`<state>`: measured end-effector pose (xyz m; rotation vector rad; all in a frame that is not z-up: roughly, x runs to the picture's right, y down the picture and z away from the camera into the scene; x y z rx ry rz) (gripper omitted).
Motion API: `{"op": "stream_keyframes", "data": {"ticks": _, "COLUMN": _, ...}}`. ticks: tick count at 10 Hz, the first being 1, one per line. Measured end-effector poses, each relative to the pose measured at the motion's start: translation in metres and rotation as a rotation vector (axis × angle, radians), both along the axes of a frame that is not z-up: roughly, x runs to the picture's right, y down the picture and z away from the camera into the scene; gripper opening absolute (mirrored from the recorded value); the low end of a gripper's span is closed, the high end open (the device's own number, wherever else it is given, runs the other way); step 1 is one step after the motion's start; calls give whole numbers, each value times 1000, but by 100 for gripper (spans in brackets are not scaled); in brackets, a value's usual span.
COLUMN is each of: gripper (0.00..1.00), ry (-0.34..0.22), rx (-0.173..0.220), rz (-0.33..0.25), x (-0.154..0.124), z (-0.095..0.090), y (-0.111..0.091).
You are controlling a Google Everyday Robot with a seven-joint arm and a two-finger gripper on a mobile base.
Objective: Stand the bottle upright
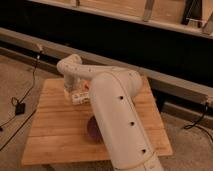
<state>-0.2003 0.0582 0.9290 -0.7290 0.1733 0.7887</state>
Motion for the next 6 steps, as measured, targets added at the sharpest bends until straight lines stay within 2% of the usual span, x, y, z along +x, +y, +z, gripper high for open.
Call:
{"op": "stream_keyframes", "data": {"ticks": 3, "gripper": 62, "ry": 31, "rx": -58, "rz": 6, "x": 13, "z": -2, "y": 17}}
{"op": "stream_keyframes", "data": {"ticks": 6, "gripper": 62, "ry": 49, "rx": -88, "rz": -55, "x": 28, "z": -13, "y": 30}}
